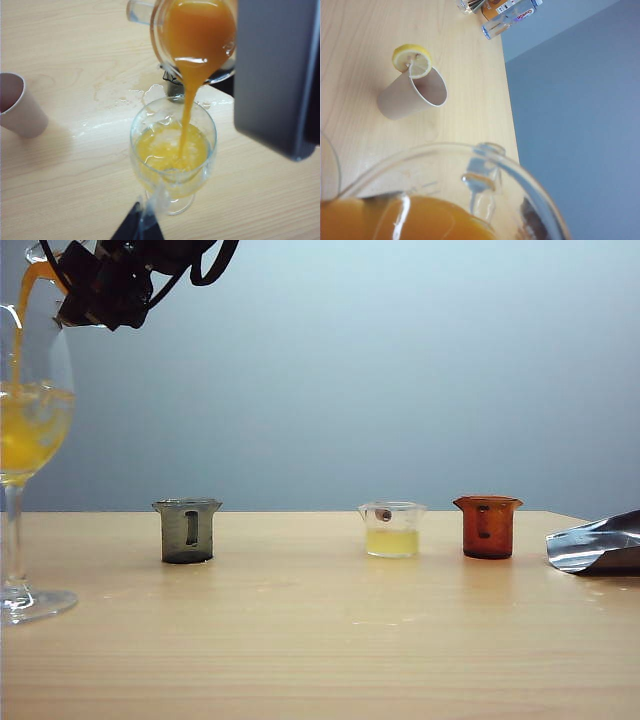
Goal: Pick up the second measuring cup from the left, pour the orange juice inside into the goblet, and finally put the measuring cup back in its original place.
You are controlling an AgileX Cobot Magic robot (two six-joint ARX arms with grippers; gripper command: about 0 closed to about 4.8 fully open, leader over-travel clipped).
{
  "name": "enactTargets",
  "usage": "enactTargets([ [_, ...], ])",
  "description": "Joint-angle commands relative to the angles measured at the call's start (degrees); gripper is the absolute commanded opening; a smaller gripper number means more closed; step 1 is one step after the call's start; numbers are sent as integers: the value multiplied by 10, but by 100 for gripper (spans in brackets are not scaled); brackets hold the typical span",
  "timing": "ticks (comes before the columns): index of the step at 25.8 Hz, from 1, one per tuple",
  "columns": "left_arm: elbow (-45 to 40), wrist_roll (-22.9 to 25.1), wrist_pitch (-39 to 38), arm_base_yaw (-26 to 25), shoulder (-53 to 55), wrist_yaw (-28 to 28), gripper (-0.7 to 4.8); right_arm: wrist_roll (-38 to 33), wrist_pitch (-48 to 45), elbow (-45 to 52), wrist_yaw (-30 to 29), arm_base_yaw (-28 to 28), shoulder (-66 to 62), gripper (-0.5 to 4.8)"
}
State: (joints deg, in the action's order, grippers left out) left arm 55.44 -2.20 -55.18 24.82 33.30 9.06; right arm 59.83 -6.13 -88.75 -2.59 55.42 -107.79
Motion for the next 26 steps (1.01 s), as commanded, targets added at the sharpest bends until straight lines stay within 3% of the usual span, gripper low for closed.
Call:
enactTargets([
  [1,2,0,6,0,0,-1,-3,19,-21,-5,1,1,6,116],
  [26,2,0,6,0,0,-1,-3,93,-44,-5,0,1,6,115],
])
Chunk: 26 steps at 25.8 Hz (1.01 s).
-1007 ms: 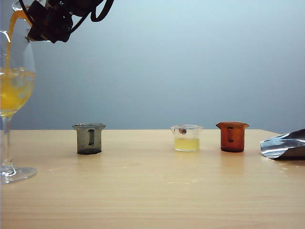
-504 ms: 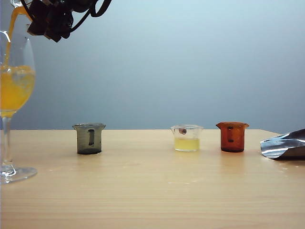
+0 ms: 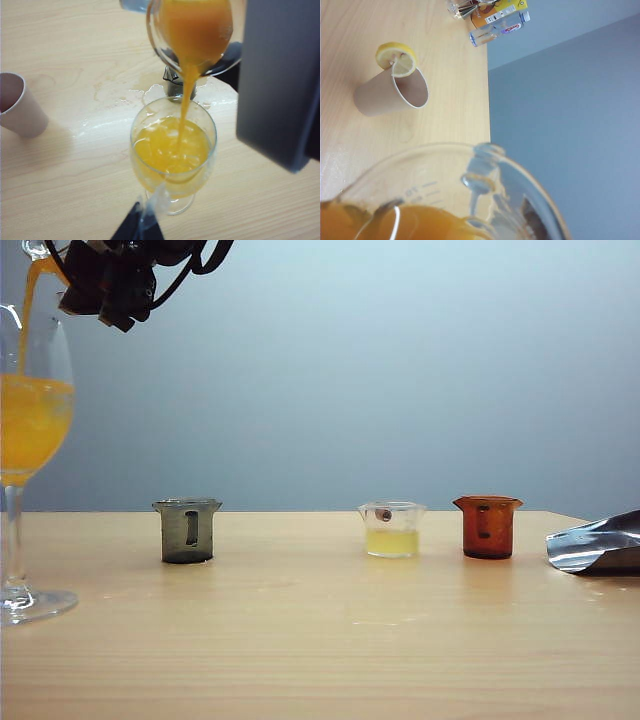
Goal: Pick up the second measuring cup from the left, pour the orange juice inside into the goblet, and finally put the measuring cup back in its original place.
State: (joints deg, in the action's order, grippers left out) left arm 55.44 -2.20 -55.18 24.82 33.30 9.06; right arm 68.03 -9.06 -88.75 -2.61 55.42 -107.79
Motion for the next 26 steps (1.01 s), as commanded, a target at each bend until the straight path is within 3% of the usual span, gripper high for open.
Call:
enactTargets([
  [1,2,0,6,0,0,-1,-3,13,-15,-5,1,1,6,115],
  [26,2,0,6,0,0,-1,-3,102,-18,-5,-1,7,6,116],
])
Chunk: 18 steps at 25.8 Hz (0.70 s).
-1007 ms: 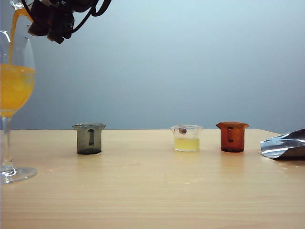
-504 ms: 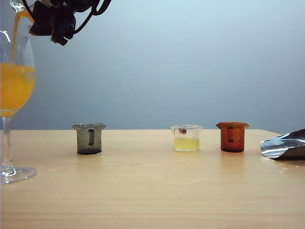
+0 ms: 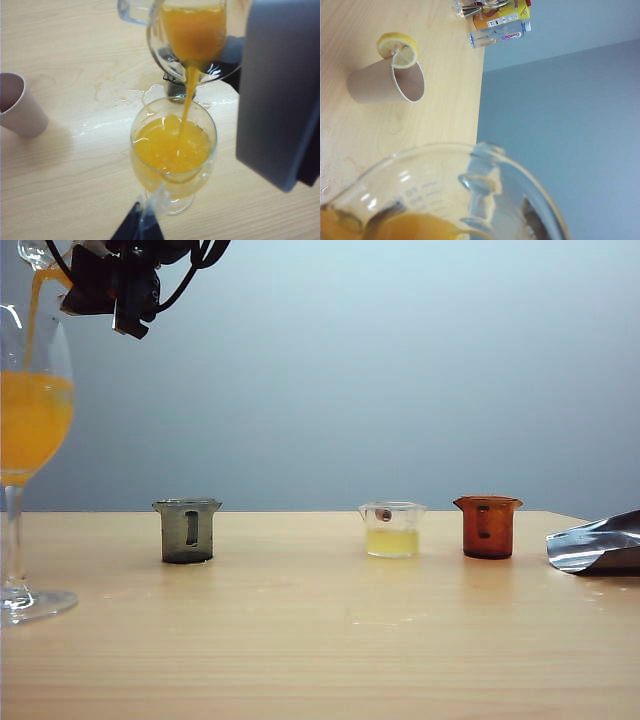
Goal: Pick up the second measuring cup from the left, pour the orange juice inside into the goblet, and finally put the measuring cup back in its original place.
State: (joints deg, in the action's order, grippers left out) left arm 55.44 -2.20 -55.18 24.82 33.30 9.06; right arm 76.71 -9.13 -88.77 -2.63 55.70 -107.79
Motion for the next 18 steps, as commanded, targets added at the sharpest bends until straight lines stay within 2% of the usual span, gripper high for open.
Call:
enactTargets([
  [1,2,0,6,0,0,-1,-3,20,-18,-5,-1,5,6,116],
  [18,2,0,6,0,0,-1,-3,76,-19,-5,-11,6,6,115],
])
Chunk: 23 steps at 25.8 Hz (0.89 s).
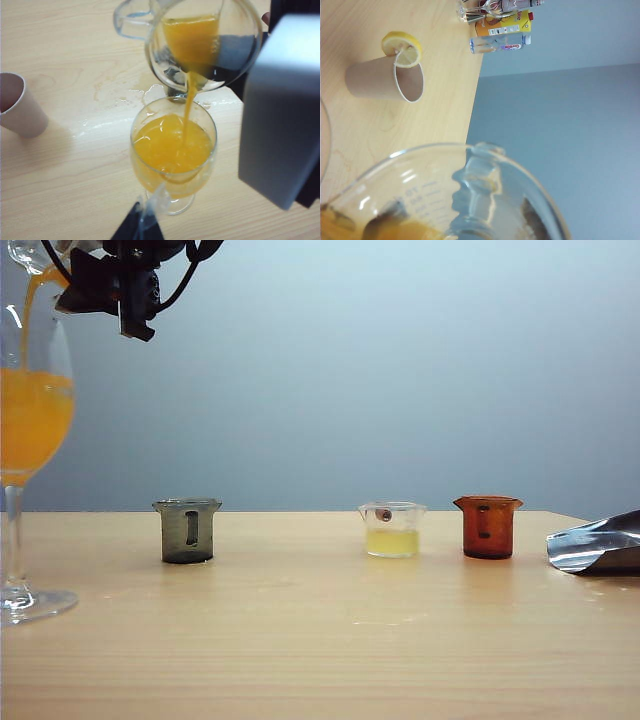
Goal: Pick up the second measuring cup from the left, pour the orange juice inside into the goblet, and finally put the measuring cup back in its original place.
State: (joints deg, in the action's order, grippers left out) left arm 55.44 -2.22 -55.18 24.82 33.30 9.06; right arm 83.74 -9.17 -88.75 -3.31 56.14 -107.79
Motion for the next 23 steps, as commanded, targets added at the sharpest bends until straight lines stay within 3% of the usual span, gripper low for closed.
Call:
enactTargets([
  [1,2,1,6,0,0,-1,-3,6,-18,-5,-5,1,6,115],
  [18,2,1,6,0,0,-1,-3,18,-53,-5,-15,5,6,115],
  [23,2,0,6,0,0,-1,-3,55,-52,-5,-15,7,6,116],
])
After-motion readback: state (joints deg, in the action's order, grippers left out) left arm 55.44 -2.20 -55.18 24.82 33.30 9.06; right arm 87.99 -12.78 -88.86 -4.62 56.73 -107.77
